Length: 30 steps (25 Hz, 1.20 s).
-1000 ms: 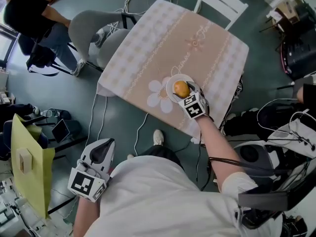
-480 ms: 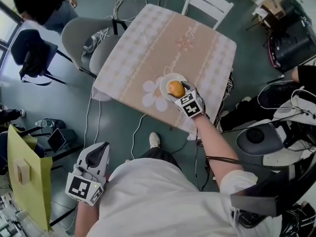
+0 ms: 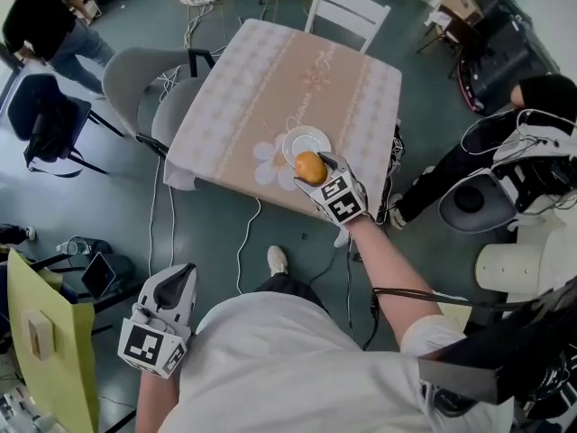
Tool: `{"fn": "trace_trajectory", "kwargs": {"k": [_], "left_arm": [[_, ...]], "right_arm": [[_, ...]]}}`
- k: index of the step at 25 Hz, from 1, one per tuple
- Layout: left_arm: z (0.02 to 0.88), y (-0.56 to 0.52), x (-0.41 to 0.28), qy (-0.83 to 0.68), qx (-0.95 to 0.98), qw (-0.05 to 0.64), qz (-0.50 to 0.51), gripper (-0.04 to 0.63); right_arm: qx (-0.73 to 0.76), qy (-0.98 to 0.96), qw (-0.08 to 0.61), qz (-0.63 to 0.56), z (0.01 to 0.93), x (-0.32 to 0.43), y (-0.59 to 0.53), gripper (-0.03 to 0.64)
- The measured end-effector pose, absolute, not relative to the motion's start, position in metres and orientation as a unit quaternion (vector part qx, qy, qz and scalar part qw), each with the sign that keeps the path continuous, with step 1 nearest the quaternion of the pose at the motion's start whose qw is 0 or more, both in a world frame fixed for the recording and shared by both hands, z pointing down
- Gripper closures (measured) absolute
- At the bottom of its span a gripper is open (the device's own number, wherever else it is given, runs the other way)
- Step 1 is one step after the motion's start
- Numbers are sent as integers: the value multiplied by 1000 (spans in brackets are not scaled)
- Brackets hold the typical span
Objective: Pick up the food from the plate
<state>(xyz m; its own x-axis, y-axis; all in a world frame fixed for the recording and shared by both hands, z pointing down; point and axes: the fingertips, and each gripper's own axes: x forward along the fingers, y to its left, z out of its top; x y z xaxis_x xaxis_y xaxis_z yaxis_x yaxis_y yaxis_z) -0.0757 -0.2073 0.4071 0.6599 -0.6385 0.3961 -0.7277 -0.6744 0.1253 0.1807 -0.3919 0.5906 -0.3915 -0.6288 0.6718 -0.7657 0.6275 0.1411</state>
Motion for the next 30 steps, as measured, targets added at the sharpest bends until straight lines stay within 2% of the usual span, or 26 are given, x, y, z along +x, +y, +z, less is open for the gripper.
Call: {"fn": "trace_trajectory", "kwargs": {"k": [15,30], "left_arm": [[398,-113,-123,-332,926,114,136,586],[396,-44,-155,-311,936,107,123,586]], "right_arm": [[437,-837,325,54,491,101,-248,256],[425,-859,285,29,431,29,-126,256]]}}
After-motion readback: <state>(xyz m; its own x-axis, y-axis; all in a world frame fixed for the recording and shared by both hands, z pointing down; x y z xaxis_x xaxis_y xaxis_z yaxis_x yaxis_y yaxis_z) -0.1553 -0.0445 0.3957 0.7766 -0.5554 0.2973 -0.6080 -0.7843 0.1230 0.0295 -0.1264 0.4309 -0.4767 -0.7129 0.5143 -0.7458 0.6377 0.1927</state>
